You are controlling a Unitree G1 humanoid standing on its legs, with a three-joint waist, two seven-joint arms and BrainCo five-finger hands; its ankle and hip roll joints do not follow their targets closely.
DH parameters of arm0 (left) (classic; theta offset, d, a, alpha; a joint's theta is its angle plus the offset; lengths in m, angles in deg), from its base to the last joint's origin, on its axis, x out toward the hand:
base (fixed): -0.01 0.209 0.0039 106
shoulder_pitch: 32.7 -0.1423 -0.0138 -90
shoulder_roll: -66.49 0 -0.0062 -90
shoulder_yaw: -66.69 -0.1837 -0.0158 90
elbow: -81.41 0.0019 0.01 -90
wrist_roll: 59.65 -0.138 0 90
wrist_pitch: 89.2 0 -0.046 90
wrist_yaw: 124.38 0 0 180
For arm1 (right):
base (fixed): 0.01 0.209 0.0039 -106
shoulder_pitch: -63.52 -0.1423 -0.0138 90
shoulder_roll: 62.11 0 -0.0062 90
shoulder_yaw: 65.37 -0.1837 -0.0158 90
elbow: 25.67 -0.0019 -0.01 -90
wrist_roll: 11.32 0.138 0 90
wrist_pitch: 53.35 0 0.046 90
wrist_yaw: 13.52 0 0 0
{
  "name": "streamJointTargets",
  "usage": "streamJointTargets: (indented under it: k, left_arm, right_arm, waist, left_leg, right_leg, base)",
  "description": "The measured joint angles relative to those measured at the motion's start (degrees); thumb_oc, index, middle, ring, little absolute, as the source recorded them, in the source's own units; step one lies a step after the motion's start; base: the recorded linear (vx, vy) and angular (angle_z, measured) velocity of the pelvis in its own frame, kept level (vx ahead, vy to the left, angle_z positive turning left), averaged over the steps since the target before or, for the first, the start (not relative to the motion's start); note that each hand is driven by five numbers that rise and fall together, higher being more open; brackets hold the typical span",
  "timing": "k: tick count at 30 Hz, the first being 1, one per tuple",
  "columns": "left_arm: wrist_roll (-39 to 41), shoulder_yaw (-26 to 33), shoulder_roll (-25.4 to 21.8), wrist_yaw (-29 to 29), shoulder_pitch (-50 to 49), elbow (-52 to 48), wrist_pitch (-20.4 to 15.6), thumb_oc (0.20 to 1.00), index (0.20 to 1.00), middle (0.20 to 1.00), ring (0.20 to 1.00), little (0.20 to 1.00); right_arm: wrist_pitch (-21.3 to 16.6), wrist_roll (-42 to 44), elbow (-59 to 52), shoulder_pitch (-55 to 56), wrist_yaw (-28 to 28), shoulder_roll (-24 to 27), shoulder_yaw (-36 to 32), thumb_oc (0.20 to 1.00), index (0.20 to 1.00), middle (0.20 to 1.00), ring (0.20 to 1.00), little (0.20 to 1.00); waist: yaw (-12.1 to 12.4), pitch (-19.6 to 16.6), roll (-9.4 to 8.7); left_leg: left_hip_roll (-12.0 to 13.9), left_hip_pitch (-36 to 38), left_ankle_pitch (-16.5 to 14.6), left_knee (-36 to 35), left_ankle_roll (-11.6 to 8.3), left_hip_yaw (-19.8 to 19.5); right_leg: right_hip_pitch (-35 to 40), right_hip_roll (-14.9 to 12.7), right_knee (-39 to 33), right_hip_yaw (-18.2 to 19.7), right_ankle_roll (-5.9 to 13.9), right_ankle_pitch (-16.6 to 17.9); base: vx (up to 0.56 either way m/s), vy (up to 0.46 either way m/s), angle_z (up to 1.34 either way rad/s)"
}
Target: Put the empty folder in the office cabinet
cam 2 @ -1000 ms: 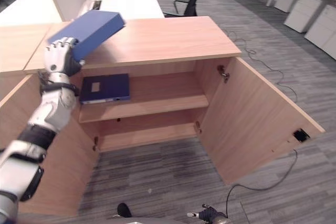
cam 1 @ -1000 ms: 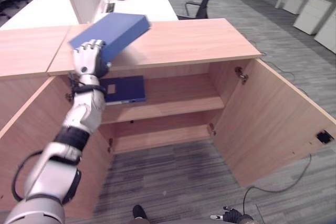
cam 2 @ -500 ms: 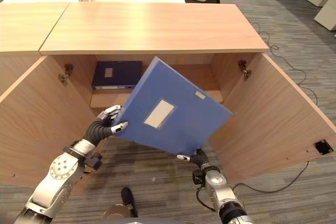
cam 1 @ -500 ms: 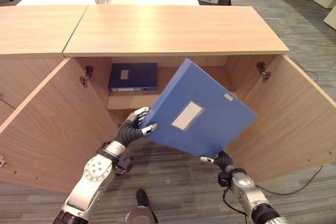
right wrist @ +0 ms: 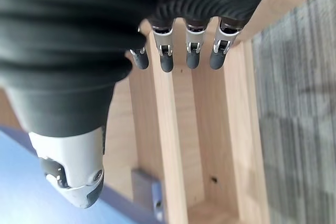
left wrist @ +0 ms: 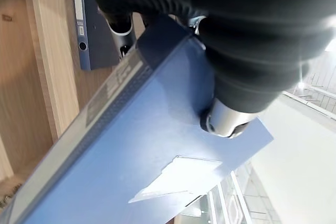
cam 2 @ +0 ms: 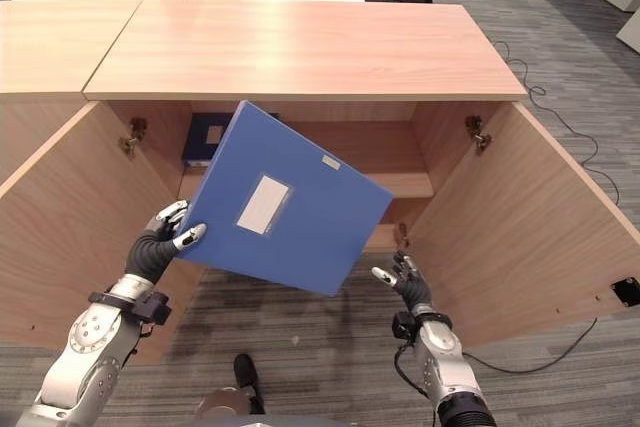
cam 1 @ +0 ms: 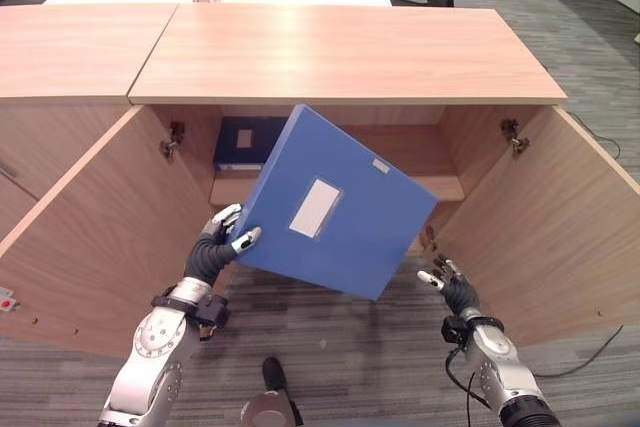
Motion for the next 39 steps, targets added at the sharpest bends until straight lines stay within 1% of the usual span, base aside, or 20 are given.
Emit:
streamJointTargets:
  k: [5, 7, 8, 11, 12, 14, 16, 17, 18, 19, 21, 22, 24, 27, 28, 30, 32, 33, 36, 39]
  left_arm:
    - [-5.7, 3.1, -0.1, -0.9, -1.5, 0.0, 0.0, 0.200, 0.200, 0.200, 0.200, 0.200]
    - [-7.8, 4.5, -0.2, -1.6, -1.5, 0.1, 0.0, 0.200, 0.200, 0.200, 0.200, 0.200]
    - [-10.1, 6.2, -0.7, -2.3, -1.5, 0.2, 0.0, 0.200, 0.200, 0.200, 0.200, 0.200]
    - [-12.2, 6.8, -1.8, -2.9, -1.2, 0.6, 0.0, 0.200, 0.200, 0.200, 0.200, 0.200]
    - [-13.5, 6.9, -2.5, -3.0, -1.1, 0.7, -0.1, 0.200, 0.200, 0.200, 0.200, 0.200]
    - [-16.8, 6.7, -2.9, -2.8, -1.1, 0.7, -0.1, 0.200, 0.200, 0.200, 0.200, 0.200]
    - [-17.7, 6.4, -2.9, -2.8, -1.1, 0.7, -0.4, 0.200, 0.200, 0.200, 0.200, 0.200]
    - [-17.8, 6.0, -3.0, -2.7, -1.1, 0.8, -0.4, 0.200, 0.200, 0.200, 0.200, 0.200]
    - [-17.8, 5.9, -2.9, -2.4, -1.1, 0.8, -0.4, 0.200, 0.200, 0.200, 0.200, 0.200]
    - [-17.8, 5.8, -2.9, -2.2, -1.0, 0.8, -0.6, 0.200, 0.200, 0.200, 0.200, 0.200]
    - [-17.7, 5.7, -3.0, -2.0, -0.9, 0.8, -1.1, 0.200, 0.200, 0.200, 0.200, 0.200]
    - [-17.8, 5.1, -3.0, -1.9, -0.2, 0.8, -1.1, 0.200, 0.200, 0.200, 0.200, 0.200]
    - [-17.7, 4.0, -3.0, -1.8, 0.9, 0.8, -1.5, 0.200, 0.200, 0.200, 0.200, 0.200]
    - [-17.7, 2.0, -4.0, -1.5, 2.7, 0.4, -1.9, 0.200, 0.200, 0.200, 0.200, 0.200]
    - [-17.7, 1.1, -4.6, -0.7, 3.9, 0.2, -2.4, 0.200, 0.200, 0.200, 0.200, 0.200]
    - [-17.7, 0.7, -4.8, -0.2, 4.3, -0.9, -2.4, 0.200, 0.200, 0.200, 0.200, 0.200]
    - [-17.7, -0.2, -5.2, 0.7, 5.5, -1.6, -3.9, 0.200, 0.200, 0.200, 0.200, 0.200]
    - [-17.7, -1.0, -6.4, 1.0, 6.3, -1.6, -4.2, 0.200, 0.200, 0.200, 0.200, 0.200]
    - [-17.7, -1.0, -8.3, 1.7, 6.8, -1.6, -4.6, 0.200, 0.200, 0.200, 0.200, 0.200]
    - [-17.7, -1.0, -8.7, 2.1, 7.0, -1.6, -4.6, 0.200, 0.200, 0.200, 0.200, 0.200]
  right_arm:
    - [0.3, -1.3, 3.4, 0.3, -1.4, 0.3, -2.3, 1.000, 1.000, 1.000, 1.000, 1.000]
    - [0.6, -2.5, 4.6, 0.3, -2.2, 1.1, -2.7, 1.000, 1.000, 1.000, 1.000, 1.000]
    - [0.8, -4.4, 3.6, 0.4, -2.9, 2.2, -3.2, 1.000, 1.000, 1.000, 1.000, 1.000]
    - [0.9, -6.0, -1.0, 1.3, -4.1, 3.6, -5.0, 1.000, 1.000, 1.000, 1.000, 1.000]
    - [1.1, -7.7, -5.8, 2.1, -4.4, 4.9, -5.4, 1.000, 1.000, 1.000, 1.000, 1.000]
    - [-0.2, -9.8, -10.4, 1.8, -4.7, 6.1, -7.0, 1.000, 1.000, 1.000, 1.000, 1.000]
    - [0.1, -11.9, -15.5, 1.8, -4.9, 7.8, -7.0, 1.000, 1.000, 1.000, 1.000, 1.000]
    - [-0.3, -12.4, -19.2, 1.6, -4.9, 8.2, -7.0, 1.000, 1.000, 1.000, 1.000, 1.000]
    - [-1.3, -12.9, -20.6, 1.2, -4.7, 8.1, -7.0, 1.000, 1.000, 1.000, 1.000, 1.000]
    - [-1.5, -13.5, -21.7, 0.8, -4.5, 8.2, -6.9, 1.000, 1.000, 1.000, 1.000, 1.000]
    - [-1.5, -13.6, -24.9, 0.3, -3.9, 8.4, -6.1, 1.000, 1.000, 1.000, 1.000, 1.000]
    - [-2.2, -13.6, -25.4, -1.2, -2.8, 8.8, -3.7, 1.000, 1.000, 1.000, 1.000, 1.000]
    - [-2.3, -13.6, -24.9, -2.3, -1.6, 8.9, -2.0, 1.000, 1.000, 1.000, 1.000, 1.000]
    - [-2.2, -14.1, -24.1, -4.2, -0.1, 9.3, 2.7, 1.000, 1.000, 1.000, 1.000, 1.000]
    - [-2.2, -14.1, -22.3, -5.8, 0.9, 9.3, 5.0, 1.000, 1.000, 1.000, 1.000, 1.000]
    - [-2.0, -14.1, -19.5, -8.0, 1.9, 9.7, 7.1, 1.000, 1.000, 1.000, 1.000, 1.000]
    - [-2.0, -14.1, -17.8, -9.4, 3.0, 10.2, 7.3, 1.000, 1.000, 1.000, 1.000, 1.000]
    - [-2.0, -14.1, -17.7, -10.4, 3.5, 10.7, 7.7, 1.000, 1.000, 1.000, 1.000, 1.000]
    - [-2.0, -14.1, -17.6, -12.1, 4.5, 12.0, 9.0, 1.000, 1.000, 1.000, 1.000, 1.000]
    - [-2.0, -14.1, -17.4, -12.3, 5.1, 12.0, 9.5, 1.000, 1.000, 1.000, 1.000, 1.000]
  waist:
    - [0.0, 0.0, 0.06]
    - [0.1, 0.0, 0.06]
    - [0.0, 0.0, 0.07]
    - [-0.1, -0.1, 0.19]
    - [0.0, -0.1, 0.38]
    - [-0.1, -0.3, 0.39]
    - [-0.1, -0.2, 0.52]
    - [-0.2, -0.2, 0.58]
    - [-0.2, -0.3, 0.51]
    - [-0.1, -0.3, 0.45]
    - [0.0, -0.3, 0.53]
    - [-0.1, -0.3, 0.47]
    - [0.1, -0.3, 0.46]
    - [0.2, -0.3, 0.41]
    - [0.1, -0.3, 0.40]
    - [0.1, -0.3, 0.26]
    - [0.7, -0.3, 0.20]
    - [0.9, -0.3, 0.15]
    - [0.9, -0.2, 0.08]
    - [1.1, -0.1, -0.11]
  left_leg:
    - [0.0, 0.0, 0.0, 0.0, 0.00, 0.0]
    - [0.0, 0.0, 0.0, 0.0, 0.00, -0.1]
    - [0.0, 0.0, 0.0, 0.0, 0.00, -0.2]
    - [0.0, 0.0, 0.0, 0.0, 0.01, -0.2]
    - [0.0, -0.1, 0.0, 0.0, 0.04, -0.2]
    - [0.0, 0.1, 0.0, 0.1, 0.05, -0.2]
    - [0.0, 0.0, 0.0, 0.1, 0.05, -0.2]
    - [0.0, 0.0, 0.0, 0.1, 0.05, -0.2]
    - [0.0, 0.1, 0.0, 0.1, 0.06, -0.2]
    - [0.0, 0.1, 0.0, 0.2, 0.05, -0.2]
    - [0.0, 0.0, 0.0, 0.1, 0.05, -0.1]
    - [0.0, 0.1, 0.1, 0.2, 0.06, -0.1]
    - [0.0, 0.1, 0.1, 0.3, 0.06, -0.1]
    - [0.0, 0.1, 0.1, 0.3, 0.06, 0.0]
    - [0.0, 0.1, 0.1, 0.3, 0.11, 0.0]
    - [0.0, 0.2, 0.1, 0.3, 0.11, 0.1]
    - [0.0, 0.2, 0.1, 0.3, 0.12, 0.0]
    - [0.0, 0.3, 0.1, 0.3, 0.12, 0.0]
    - [0.0, 0.5, 0.1, 0.3, 0.12, 0.0]
    - [0.0, 0.7, 0.1, 0.3, 0.12, 0.0]
  right_leg:
    - [0.0, 0.0, 0.0, 0.0, 0.00, 0.0]
    - [0.0, 0.0, 0.0, 0.0, 0.00, 0.0]
    - [0.0, 0.0, -0.1, 0.0, 0.00, 0.0]
    - [0.0, 0.0, -0.1, 0.1, 0.01, 0.0]
    - [-0.1, 0.0, -0.1, 0.1, 0.01, 0.0]
    - [0.1, 0.0, -0.1, 0.1, 0.03, 0.0]
    - [0.0, 0.0, -0.1, 0.1, 0.03, 0.0]
    - [0.0, 0.0, -0.1, 0.1, 0.03, 0.0]
    - [0.1, 0.0, -0.1, 0.1, 0.03, 0.0]
    - [0.1, -0.1, -0.1, 0.1, 0.03, 0.0]
    - [0.0, -0.1, -0.1, 0.1, 0.03, 0.0]
    - [0.1, -0.1, -0.1, 0.1, 0.03, 0.0]
    - [0.1, -0.1, -0.1, 0.1, 0.03, 0.0]
    - [0.2, -0.1, -0.1, 0.1, 0.03, 0.0]
    - [0.2, -0.1, -0.1, 0.1, 0.03, 0.0]
    - [0.2, -0.1, -0.1, 0.1, 0.03, 0.0]
    - [0.3, 0.0, -0.1, 0.1, 0.03, 0.0]
    - [0.5, 0.0, -0.1, 0.0, 0.03, 0.0]
    - [0.7, 0.0, -0.2, 0.0, 0.04, 0.0]
    - [0.8, 0.0, -0.2, 0.0, 0.03, 0.0]
  base:
    - [0.00, 0.000, 0.00]
    - [0.00, 0.000, 0.00]
    - [0.00, 0.000, 0.00]
    - [0.00, 0.000, 0.00]
    - [0.00, 0.000, 0.00]
    - [0.00, 0.000, 0.00]
    - [0.00, 0.000, 0.00]
    - [0.00, 0.000, 0.00]
    - [0.00, 0.000, 0.00]
    - [0.00, 0.000, 0.00]
    - [0.00, 0.000, 0.00]
    - [0.00, 0.000, 0.00]
    - [0.00, 0.000, 0.00]
    - [0.00, 0.000, 0.00]
    - [0.00, 0.000, 0.00]
    - [0.00, 0.000, 0.00]
    - [0.00, 0.000, 0.00]
    - [0.00, 0.000, 0.00]
    - [0.00, 0.000, 0.00]
    - [0.00, 0.000, 0.00]
